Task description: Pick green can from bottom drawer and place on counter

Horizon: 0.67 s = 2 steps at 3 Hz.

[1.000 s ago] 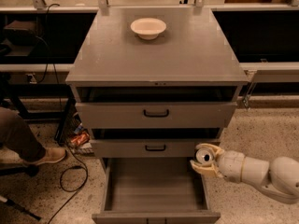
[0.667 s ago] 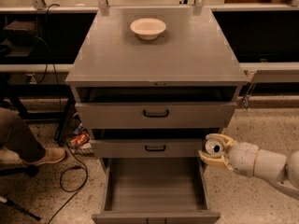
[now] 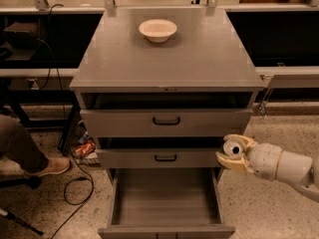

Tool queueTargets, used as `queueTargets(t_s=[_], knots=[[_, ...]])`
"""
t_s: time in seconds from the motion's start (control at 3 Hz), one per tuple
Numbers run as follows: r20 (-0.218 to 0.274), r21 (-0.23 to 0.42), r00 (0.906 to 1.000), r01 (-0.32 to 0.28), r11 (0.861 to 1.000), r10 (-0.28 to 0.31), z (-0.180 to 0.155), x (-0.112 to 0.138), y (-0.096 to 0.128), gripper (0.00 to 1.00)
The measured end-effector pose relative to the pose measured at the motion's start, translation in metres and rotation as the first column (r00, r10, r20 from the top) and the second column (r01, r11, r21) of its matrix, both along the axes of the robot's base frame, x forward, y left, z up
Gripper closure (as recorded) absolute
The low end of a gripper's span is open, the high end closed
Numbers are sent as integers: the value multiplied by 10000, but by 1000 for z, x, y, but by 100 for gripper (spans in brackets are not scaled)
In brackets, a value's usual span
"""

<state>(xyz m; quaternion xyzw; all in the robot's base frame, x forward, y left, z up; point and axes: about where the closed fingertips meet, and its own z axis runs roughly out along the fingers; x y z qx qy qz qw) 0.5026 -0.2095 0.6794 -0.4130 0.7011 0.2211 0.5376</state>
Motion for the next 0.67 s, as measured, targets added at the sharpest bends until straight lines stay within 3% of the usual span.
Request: queueTargets(t_s=[0.67], knots=[[961,-276,9924,799,9964,-769,111,20,-49,100]])
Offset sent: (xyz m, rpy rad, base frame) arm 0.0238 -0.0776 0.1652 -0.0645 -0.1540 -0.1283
